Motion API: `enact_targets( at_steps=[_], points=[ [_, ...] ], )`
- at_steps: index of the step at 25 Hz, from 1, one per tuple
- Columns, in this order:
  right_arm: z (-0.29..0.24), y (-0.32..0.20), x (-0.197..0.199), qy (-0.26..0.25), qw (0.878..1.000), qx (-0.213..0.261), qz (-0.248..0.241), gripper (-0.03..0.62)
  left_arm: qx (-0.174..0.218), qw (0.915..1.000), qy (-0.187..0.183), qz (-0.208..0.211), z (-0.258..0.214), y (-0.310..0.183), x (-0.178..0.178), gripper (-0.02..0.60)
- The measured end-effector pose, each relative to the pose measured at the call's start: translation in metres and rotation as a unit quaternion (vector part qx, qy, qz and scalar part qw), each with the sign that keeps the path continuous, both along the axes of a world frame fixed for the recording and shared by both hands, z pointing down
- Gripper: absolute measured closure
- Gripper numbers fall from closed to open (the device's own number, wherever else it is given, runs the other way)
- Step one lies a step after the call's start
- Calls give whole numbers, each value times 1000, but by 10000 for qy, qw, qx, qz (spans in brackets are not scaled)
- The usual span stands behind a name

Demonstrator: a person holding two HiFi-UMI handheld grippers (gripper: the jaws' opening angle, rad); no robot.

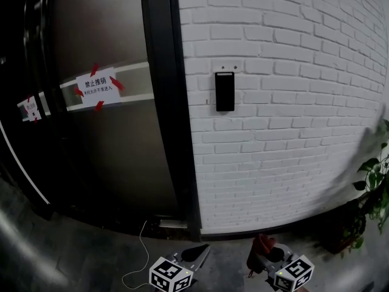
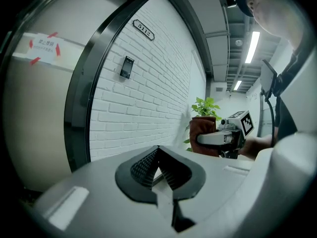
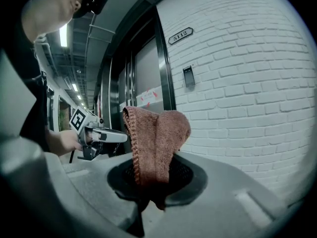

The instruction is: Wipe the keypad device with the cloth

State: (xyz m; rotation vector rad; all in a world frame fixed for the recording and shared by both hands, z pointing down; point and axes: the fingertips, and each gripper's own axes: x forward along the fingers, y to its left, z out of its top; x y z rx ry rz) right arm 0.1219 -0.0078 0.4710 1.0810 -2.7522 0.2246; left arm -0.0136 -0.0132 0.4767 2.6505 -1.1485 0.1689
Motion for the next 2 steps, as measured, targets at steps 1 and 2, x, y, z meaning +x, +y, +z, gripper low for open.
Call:
enact_targets(
  at_steps=[1,2],
  points=[
    [-2,-1,0,2,10000,24,-2,543,7,10000,-11,10,0,-1,0,565],
    [-3,-3,-1,3,10000,48,-5,543,14,10000,-22,20,-1,-2,1,565]
  ],
)
